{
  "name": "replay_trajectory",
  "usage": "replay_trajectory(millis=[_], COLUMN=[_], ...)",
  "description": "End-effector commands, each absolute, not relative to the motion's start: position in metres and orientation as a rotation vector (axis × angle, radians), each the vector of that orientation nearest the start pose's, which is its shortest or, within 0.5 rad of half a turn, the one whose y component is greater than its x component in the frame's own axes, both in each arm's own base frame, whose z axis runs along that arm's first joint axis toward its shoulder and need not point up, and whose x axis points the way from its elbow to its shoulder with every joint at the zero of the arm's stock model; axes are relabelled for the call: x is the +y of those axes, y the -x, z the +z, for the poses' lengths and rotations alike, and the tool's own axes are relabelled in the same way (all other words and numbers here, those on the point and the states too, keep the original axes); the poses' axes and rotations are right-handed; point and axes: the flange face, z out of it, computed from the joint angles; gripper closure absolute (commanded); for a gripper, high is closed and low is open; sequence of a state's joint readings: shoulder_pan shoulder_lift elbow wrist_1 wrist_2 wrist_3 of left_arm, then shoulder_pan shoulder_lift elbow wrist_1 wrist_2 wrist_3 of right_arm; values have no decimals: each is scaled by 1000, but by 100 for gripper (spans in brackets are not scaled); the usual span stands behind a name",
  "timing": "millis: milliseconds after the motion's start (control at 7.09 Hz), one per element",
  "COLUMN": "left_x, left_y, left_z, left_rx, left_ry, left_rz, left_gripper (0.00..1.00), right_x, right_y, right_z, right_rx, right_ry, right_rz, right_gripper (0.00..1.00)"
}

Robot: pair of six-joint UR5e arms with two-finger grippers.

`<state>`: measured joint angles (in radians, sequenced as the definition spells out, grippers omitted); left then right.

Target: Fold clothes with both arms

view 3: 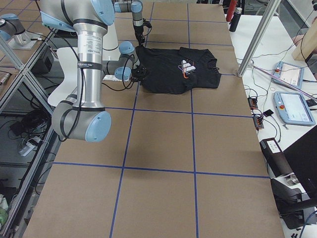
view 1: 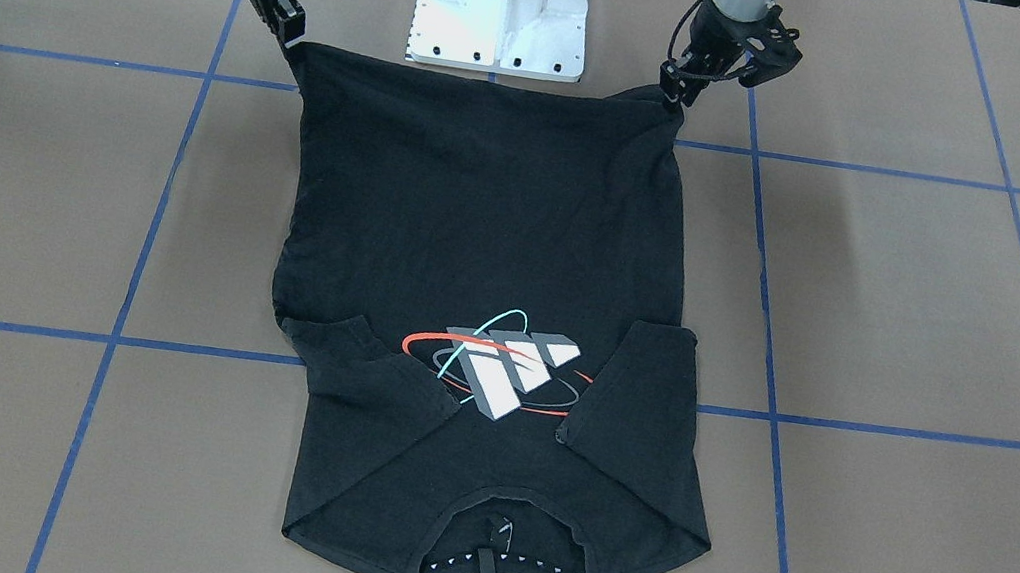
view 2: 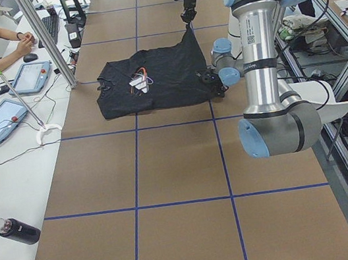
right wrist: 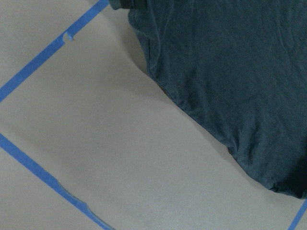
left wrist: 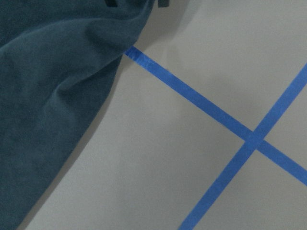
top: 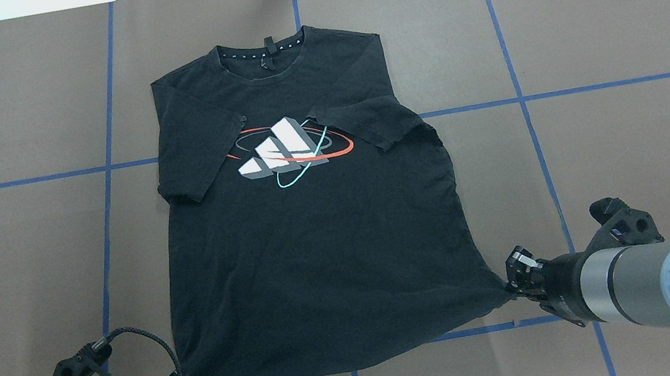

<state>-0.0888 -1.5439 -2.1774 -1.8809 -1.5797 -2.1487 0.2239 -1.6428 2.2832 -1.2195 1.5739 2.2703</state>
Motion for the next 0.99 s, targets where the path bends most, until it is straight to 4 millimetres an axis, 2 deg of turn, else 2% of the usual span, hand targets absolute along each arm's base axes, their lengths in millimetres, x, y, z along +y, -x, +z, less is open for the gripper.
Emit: replay_trajectory(millis=[0, 141, 282, 423, 564, 847], left_x=[-153, -149, -137, -136, -136, -135], left_y=[-453, -454, -460, -457, -460, -462], left_z=[365, 363, 365, 360, 365, 365], left_rx=[854, 859, 847, 858, 846, 848], left_ry=[242, 248, 263, 273, 268, 271], left_rz=[-582, -575, -571, -574, -576, -571], left_gripper=[46, 46, 46, 48, 50, 51], right_x=[-223, -224, -224, -224, -224, -224], right_y=[384, 385, 386, 386, 386, 385], right_z=[324, 324, 323, 323, 323, 323], right_rx=[-993, -993, -995, -996, -996, -996], right_ry=[244, 244, 245, 245, 245, 245], right_rz=[842, 843, 842, 841, 844, 844], right_gripper=[100, 100, 100, 100, 100, 100])
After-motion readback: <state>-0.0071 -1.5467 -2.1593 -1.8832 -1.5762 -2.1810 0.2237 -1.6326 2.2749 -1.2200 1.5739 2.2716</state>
